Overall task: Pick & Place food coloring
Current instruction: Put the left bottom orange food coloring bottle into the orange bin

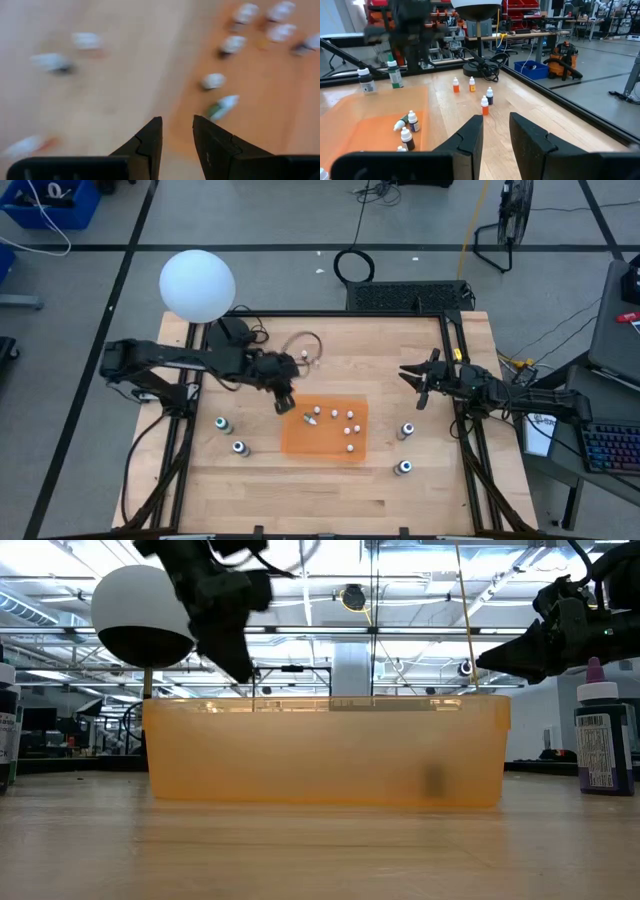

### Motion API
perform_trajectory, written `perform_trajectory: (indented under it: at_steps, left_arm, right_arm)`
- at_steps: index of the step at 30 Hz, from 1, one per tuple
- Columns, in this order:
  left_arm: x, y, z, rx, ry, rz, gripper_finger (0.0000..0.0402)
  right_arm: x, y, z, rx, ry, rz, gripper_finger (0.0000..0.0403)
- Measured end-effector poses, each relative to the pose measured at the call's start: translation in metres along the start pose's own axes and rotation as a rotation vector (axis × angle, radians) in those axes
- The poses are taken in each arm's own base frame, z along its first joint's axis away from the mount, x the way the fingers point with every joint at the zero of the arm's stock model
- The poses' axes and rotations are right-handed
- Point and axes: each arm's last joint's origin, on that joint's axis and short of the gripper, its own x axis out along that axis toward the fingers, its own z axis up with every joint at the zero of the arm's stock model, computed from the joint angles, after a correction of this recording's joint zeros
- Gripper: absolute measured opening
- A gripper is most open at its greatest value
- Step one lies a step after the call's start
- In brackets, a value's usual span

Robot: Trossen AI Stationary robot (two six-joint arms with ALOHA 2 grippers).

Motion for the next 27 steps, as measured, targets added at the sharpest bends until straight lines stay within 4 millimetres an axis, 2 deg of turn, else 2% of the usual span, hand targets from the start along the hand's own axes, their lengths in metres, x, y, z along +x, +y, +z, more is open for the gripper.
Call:
perform_trajectory:
  at_steps: [5,10,15,27]
  left_arm:
    - [-0.037,0.026,-0.018,-0.184,0.052,0.276,0.0115]
    - [-0.048,0.045,-0.025,-0.357,0.107,0.302,0.0116]
    - [-0.033,0.061,-0.021,-0.391,0.159,0.3,0.0124]
    - [0.023,0.081,-0.019,-0.372,0.32,0.344,0.0208]
  right_arm:
    - [0.0,0.0,0.0,0.0,0.0,0.0,0.0084]
    - [0.0,0.0,0.0,0.0,0.0,0.0,0.0084]
    - [0.0,0.0,0.0,0.0,0.0,0.0,0.0084]
    - [0.0,0.0,0.0,0.0,0.0,0.0,0.0084]
